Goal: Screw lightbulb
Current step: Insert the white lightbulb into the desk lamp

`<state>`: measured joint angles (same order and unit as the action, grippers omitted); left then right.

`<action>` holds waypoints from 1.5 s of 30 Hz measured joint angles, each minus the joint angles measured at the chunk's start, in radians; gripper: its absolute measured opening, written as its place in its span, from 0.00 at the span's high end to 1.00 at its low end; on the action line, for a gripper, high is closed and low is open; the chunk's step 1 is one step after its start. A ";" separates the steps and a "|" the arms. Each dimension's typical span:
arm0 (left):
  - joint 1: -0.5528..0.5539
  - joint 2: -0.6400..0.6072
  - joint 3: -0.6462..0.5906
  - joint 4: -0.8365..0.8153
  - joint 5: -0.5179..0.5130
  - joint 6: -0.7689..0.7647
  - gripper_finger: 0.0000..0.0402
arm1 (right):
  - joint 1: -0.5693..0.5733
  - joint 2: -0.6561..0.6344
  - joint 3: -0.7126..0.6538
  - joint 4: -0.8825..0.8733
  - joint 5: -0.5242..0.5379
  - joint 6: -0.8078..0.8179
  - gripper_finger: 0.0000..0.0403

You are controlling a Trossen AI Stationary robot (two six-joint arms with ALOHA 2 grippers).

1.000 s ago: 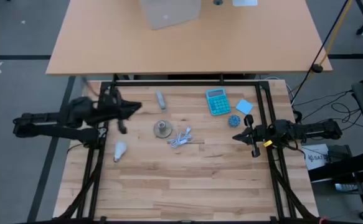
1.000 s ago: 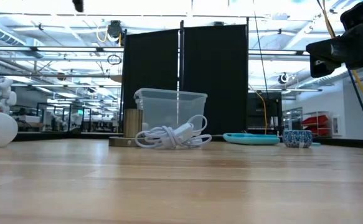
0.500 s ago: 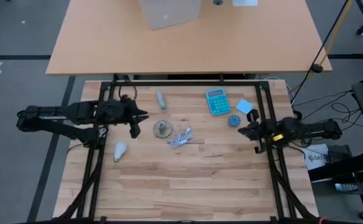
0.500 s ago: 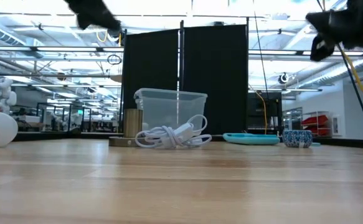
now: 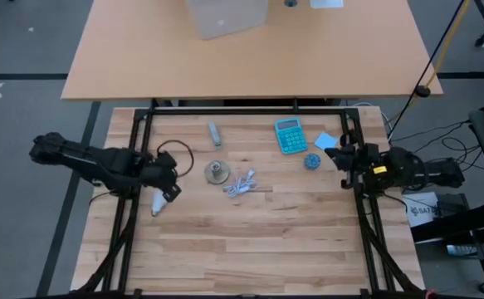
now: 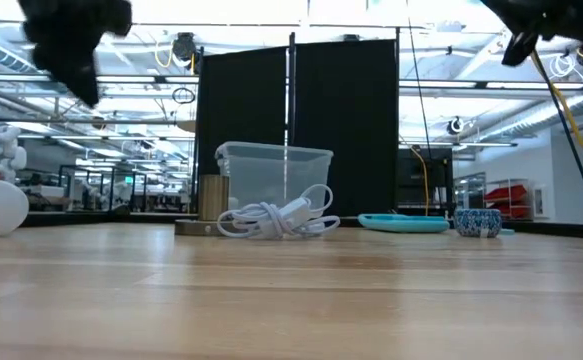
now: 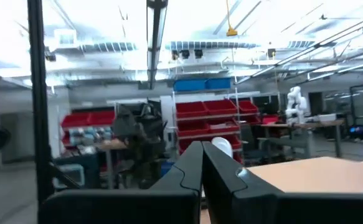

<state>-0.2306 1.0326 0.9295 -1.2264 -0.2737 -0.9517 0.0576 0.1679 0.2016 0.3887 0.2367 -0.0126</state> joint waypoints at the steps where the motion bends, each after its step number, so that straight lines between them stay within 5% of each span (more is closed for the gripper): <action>1: -0.009 0.022 0.000 -0.036 0.016 -0.035 0.53 | -0.002 0.023 0.023 -0.010 0.000 -0.021 1.00; 7: 0.017 0.139 0.000 -0.111 0.141 -0.095 0.37 | -0.015 0.161 0.140 -0.029 0.000 -0.100 1.00; 14: 0.007 0.265 0.000 -0.106 0.312 -0.119 0.32 | -0.015 0.297 0.207 -0.025 -0.001 -0.160 1.00; 45: -0.061 0.329 -0.072 -0.063 0.242 -0.441 0.30 | -0.019 0.444 0.215 0.048 -0.003 -0.147 1.00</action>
<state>-0.2918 1.3613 0.8574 -1.2892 -0.0315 -1.3926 0.0391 0.6115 0.4164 0.4362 0.2337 -0.1596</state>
